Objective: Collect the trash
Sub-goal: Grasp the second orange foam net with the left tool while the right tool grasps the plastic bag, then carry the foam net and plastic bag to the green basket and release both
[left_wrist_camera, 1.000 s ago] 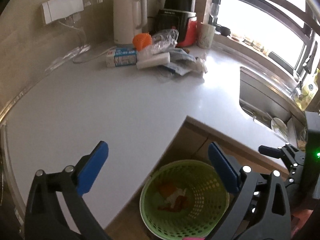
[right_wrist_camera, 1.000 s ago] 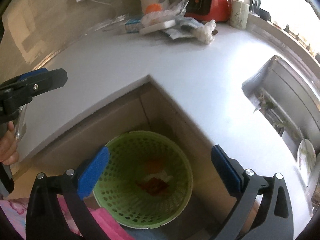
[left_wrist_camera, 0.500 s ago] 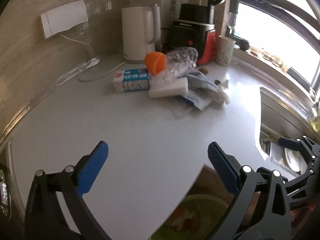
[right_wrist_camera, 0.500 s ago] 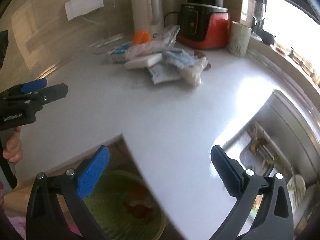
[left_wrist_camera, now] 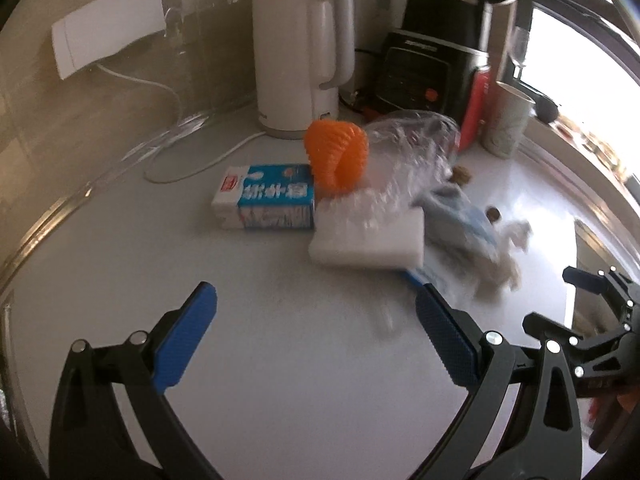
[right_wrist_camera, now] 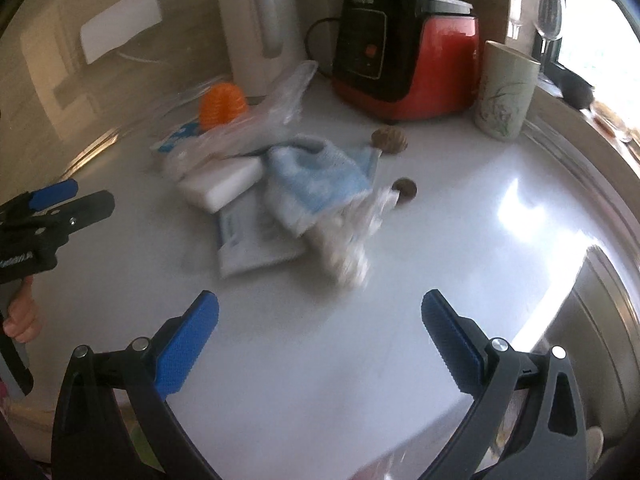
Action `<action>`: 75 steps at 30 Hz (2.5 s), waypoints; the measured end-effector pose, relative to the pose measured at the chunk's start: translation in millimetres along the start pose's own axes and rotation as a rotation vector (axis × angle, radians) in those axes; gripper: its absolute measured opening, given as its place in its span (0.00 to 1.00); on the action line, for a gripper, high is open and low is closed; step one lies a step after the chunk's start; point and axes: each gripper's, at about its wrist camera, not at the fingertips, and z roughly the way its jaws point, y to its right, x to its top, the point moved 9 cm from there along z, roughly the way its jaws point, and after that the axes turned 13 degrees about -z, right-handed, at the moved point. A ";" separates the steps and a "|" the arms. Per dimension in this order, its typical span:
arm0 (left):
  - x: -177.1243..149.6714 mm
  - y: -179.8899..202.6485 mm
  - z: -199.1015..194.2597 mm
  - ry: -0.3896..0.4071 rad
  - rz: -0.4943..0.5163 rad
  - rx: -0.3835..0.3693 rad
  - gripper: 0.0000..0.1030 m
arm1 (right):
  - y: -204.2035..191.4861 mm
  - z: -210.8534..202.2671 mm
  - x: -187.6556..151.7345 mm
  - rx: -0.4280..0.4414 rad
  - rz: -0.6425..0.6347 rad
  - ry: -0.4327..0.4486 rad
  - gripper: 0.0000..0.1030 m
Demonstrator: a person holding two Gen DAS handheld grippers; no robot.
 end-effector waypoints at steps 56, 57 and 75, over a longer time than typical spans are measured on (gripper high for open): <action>-1.9 13.6 -120.3 0.084 0.045 -0.173 0.23 | -86.0 -89.7 87.5 0.156 -0.114 0.224 0.06; -18.2 14.7 -128.4 0.072 0.063 -0.189 0.23 | -91.1 -99.4 75.6 0.146 -0.112 0.219 0.06; -291.8 -23.4 -123.3 -0.318 0.275 -0.307 0.23 | -221.4 -122.7 -194.0 0.077 0.022 -0.095 0.07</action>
